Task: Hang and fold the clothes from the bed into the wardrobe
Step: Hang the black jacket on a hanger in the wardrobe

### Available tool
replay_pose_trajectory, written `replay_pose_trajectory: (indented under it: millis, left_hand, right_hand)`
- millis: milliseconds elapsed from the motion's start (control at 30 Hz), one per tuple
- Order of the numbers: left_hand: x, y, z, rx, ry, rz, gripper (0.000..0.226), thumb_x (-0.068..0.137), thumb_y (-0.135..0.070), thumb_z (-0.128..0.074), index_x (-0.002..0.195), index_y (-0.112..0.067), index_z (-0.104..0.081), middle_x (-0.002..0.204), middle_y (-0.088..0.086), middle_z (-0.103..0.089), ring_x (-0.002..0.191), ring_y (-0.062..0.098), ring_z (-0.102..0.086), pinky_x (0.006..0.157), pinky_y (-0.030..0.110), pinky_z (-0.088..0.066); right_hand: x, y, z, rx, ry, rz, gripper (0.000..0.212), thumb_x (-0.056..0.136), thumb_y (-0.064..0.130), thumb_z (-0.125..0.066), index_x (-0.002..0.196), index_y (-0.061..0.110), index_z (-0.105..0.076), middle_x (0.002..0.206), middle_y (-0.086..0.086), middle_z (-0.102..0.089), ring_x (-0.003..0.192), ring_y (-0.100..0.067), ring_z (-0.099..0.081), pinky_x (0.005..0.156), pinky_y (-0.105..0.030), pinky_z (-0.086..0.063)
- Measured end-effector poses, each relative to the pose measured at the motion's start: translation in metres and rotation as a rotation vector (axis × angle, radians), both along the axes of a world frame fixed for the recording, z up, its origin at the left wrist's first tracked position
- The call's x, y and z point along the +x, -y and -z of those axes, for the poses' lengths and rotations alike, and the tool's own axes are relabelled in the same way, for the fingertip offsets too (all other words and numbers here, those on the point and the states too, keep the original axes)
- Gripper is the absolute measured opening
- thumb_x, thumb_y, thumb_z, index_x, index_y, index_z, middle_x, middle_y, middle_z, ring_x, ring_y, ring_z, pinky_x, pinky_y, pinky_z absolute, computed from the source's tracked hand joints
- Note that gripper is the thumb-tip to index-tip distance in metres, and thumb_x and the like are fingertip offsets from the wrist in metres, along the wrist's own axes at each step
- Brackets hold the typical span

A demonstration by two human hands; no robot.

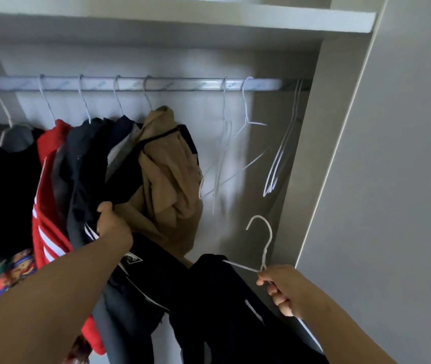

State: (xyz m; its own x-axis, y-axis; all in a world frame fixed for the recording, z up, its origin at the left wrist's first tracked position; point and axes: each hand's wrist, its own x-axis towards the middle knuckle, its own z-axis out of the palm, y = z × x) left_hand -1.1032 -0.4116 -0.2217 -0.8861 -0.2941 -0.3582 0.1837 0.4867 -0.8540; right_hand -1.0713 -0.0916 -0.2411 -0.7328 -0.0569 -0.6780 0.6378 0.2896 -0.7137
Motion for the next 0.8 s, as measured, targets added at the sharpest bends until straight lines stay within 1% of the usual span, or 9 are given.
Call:
replay_pose_trajectory:
  millis: [100,167,267,333,400,467,567,633,800]
  left_hand:
    - [-0.002,0.021,-0.005,-0.099,-0.006,0.143,0.037,0.096,-0.031,-0.032,0.131,-0.024,-0.043,0.140,-0.001,-0.039,0.131,0.016,-0.029,0.104,0.021,-0.023]
    - [0.002,0.026,-0.011,0.165,-0.212,-0.077,0.038,0.098,-0.023,-0.032,0.134,-0.021,-0.040,0.140,0.001,-0.041,0.120,0.014,-0.040,0.089,0.020,-0.030]
    - [0.000,0.028,-0.002,0.479,-0.428,-0.093,0.033,0.093,-0.003,-0.041,0.126,-0.002,-0.042,0.133,0.017,-0.048,0.073,0.003,-0.041,0.066,0.011,-0.033]
    - [0.001,0.019,-0.001,0.244,-0.222,0.099,0.019,0.095,-0.005,-0.038,0.106,-0.001,-0.053,0.128,0.010,-0.055,0.093,0.012,-0.052,0.089,0.019,-0.035]
    - [0.000,0.004,-0.001,0.263,-0.166,0.177,0.027,0.094,-0.009,-0.039,0.107,-0.013,-0.062,0.119,0.001,-0.061,0.112,0.021,-0.050,0.103,0.034,-0.025]
    - [0.004,-0.009,-0.004,0.343,-0.133,0.264,0.030,0.090,-0.008,-0.043,0.108,-0.020,-0.064,0.112,0.000,-0.062,0.110,0.022,-0.049,0.099,0.036,-0.025]
    - [0.011,-0.015,0.003,0.466,-0.145,0.302,0.030,0.090,-0.012,-0.046,0.109,-0.024,-0.065,0.108,-0.001,-0.063,0.108,0.020,-0.048,0.093,0.033,-0.026]
    - [0.013,-0.011,0.006,0.472,-0.159,0.326,0.027,0.090,-0.016,-0.048,0.108,-0.025,-0.066,0.106,-0.001,-0.064,0.106,0.020,-0.048,0.091,0.032,-0.026]
    - [0.025,0.008,-0.002,0.386,-0.158,0.276,0.026,0.089,-0.017,-0.046,0.106,-0.020,-0.065,0.108,0.002,-0.064,0.108,0.022,-0.050,0.095,0.035,-0.027]
  right_hand:
    - [-0.004,-0.004,-0.001,-0.047,-0.025,0.106,0.028,0.086,0.003,-0.052,0.058,0.007,-0.048,0.039,0.001,-0.027,0.029,-0.009,-0.015,0.031,-0.015,-0.013]
    - [-0.007,-0.006,-0.006,-0.076,-0.062,0.146,0.026,0.086,0.002,-0.050,0.061,0.006,-0.049,0.040,0.001,-0.026,0.028,-0.009,-0.015,0.032,-0.013,-0.013]
    - [-0.010,-0.001,-0.011,-0.079,-0.102,0.175,0.023,0.086,0.000,-0.049,0.065,0.007,-0.047,0.040,0.000,-0.027,0.027,-0.009,-0.017,0.031,-0.013,-0.014]
    - [-0.012,0.004,-0.010,-0.065,-0.153,0.188,0.025,0.087,-0.001,-0.050,0.063,0.007,-0.047,0.043,-0.003,-0.028,0.025,-0.009,-0.019,0.030,-0.011,-0.015]
    - [-0.012,0.011,-0.006,-0.080,-0.243,0.189,0.028,0.087,-0.003,-0.049,0.061,0.007,-0.047,0.043,-0.004,-0.030,0.023,-0.009,-0.021,0.030,-0.010,-0.017]
    - [-0.012,0.021,-0.001,-0.180,-0.299,0.184,0.031,0.090,-0.005,-0.045,0.063,0.008,-0.047,0.041,-0.003,-0.033,0.020,-0.007,-0.025,0.026,-0.011,-0.018]
    - [-0.005,0.043,-0.001,-0.187,-0.246,-0.059,0.027,0.094,0.005,-0.046,0.068,0.013,-0.048,0.048,-0.002,-0.037,0.025,-0.006,-0.028,0.028,-0.012,-0.019]
    - [-0.003,0.052,-0.004,-0.177,-0.250,-0.192,0.027,0.094,0.009,-0.047,0.068,0.014,-0.047,0.047,0.001,-0.037,0.029,-0.007,-0.027,0.031,-0.012,-0.018]
    - [-0.011,0.058,-0.020,-0.112,-0.427,-0.207,0.026,0.094,0.008,-0.048,0.069,0.010,-0.052,0.044,0.000,-0.043,0.028,-0.013,-0.041,0.032,-0.014,-0.026]
